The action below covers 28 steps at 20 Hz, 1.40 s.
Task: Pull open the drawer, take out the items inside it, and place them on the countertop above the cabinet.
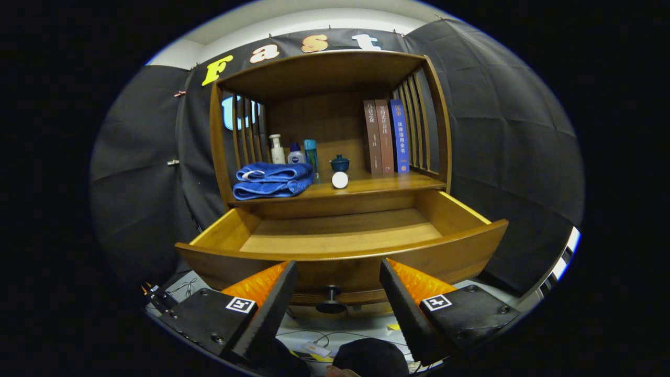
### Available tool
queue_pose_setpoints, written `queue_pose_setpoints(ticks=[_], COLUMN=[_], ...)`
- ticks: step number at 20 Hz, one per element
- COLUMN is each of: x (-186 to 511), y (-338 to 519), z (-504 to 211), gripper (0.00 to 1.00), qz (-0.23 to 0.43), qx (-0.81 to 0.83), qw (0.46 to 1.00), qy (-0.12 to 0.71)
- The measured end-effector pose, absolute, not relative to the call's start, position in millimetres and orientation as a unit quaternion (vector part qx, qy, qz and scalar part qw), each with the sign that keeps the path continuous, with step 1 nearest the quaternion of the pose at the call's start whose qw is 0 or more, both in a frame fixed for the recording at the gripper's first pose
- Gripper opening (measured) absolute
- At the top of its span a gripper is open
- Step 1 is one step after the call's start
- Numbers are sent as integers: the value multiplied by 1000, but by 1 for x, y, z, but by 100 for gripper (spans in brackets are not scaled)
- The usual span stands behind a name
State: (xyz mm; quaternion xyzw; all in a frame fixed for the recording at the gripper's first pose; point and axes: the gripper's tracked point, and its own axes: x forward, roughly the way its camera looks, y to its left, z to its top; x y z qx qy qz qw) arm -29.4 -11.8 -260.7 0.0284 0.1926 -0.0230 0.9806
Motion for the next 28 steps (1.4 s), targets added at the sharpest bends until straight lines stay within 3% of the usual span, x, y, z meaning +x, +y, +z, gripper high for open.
queue_pose_setpoints(ticks=[11,28], x=[-6,129], y=[-12,-15], z=[-287,-291], gripper=[99,99], qz=[-30,-32], qx=[35,26], qw=[977,982], qy=[209,186])
